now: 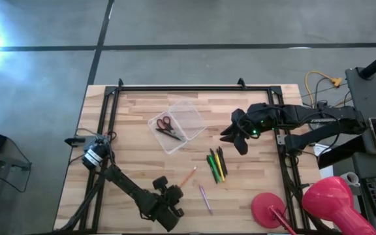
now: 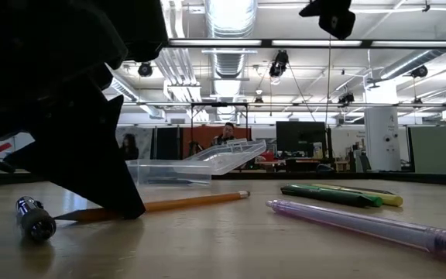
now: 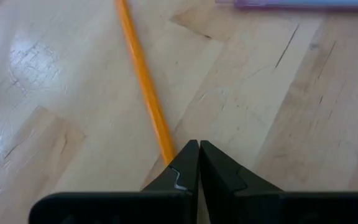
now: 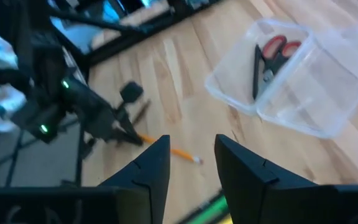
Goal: Pick & place school supplies into a supply box
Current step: Put the yellow pencil into the transparent supply box
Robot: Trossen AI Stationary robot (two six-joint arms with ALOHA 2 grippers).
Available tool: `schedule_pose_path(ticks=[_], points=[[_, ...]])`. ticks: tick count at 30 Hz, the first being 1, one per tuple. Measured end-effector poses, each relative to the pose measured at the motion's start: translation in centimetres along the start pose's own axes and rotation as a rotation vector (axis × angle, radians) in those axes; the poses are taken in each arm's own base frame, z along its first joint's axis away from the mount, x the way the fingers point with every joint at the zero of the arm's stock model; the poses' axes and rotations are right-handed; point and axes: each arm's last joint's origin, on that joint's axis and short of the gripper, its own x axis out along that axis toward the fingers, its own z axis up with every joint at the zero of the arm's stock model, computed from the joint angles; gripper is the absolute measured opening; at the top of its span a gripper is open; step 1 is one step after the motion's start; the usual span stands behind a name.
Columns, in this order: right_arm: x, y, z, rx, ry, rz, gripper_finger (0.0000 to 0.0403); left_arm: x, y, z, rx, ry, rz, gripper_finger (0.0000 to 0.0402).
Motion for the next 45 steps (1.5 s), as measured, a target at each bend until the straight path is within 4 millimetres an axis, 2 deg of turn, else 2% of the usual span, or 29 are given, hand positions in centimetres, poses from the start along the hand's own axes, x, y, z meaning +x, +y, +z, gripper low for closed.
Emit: schedule_pose_path(ticks=[5, 8, 13, 16, 20, 27, 29, 35, 37, 41, 43, 45], points=[[0.1, 0.3, 0.8, 0.008, -0.092, 0.018, 0.0116, -2.2, -0.1, 1.9, -0.044, -0.022, 0.022, 0.0], [0.2, 0.2, 0.9, 0.073, -0.128, -0.043, 0.0115, -3.9, 0.2, 3.1, -0.279, -0.019, 0.018, 0.0], [0.4, -0.2, 0.8, 0.116, -0.152, -0.126, 0.0115, -4.0, -0.1, 1.9, -0.824, 0.142, -0.028, 0.0], [0.3, -0.3, 0.8, 0.155, -0.175, -0.157, 0.0116, -4.6, -1.4, 1.6, -1.03, 0.171, -0.166, 0.0], [0.3, -0.4, 0.9, 0.167, -0.199, -0.191, 0.0116, -4.3, -1.5, 1.3, -1.067, 0.151, -0.179, 0.0], [0.3, -0.5, 0.9, 0.197, -0.201, -0.19, 0.0108, -4.2, -0.3, 2.5, -1.091, 0.091, -0.12, 0.0], [0.3, -0.5, 0.9, 0.196, -0.201, -0.191, 0.0105, -4.1, -0.3, 2.8, -1.019, 0.073, -0.138, 0.0], [0.4, -0.5, 0.9, 0.164, -0.198, -0.194, 0.0099, -5.1, 1.0, 2.9, -0.512, 0.148, -0.091, 0.0], [0.4, -0.5, 0.9, 0.143, -0.198, -0.199, 0.0097, -5.9, 1.3, 3.1, -0.29, 0.126, -0.106, 0.0], [0.3, -0.5, 0.9, 0.134, -0.201, -0.208, 0.0099, -6.3, 1.3, 3.2, 0.294, 0.106, -0.161, 0.0], [0.3, -0.5, 0.9, 0.133, -0.202, -0.209, 0.01, -6.1, 1.4, 3.4, 0.515, 0.135, -0.206, 0.0], [0.4, -0.5, 0.8, 0.133, -0.2, -0.211, 0.01, -6.1, 1.5, 3.6, 0.663, 0.154, -0.244, 0.0]])
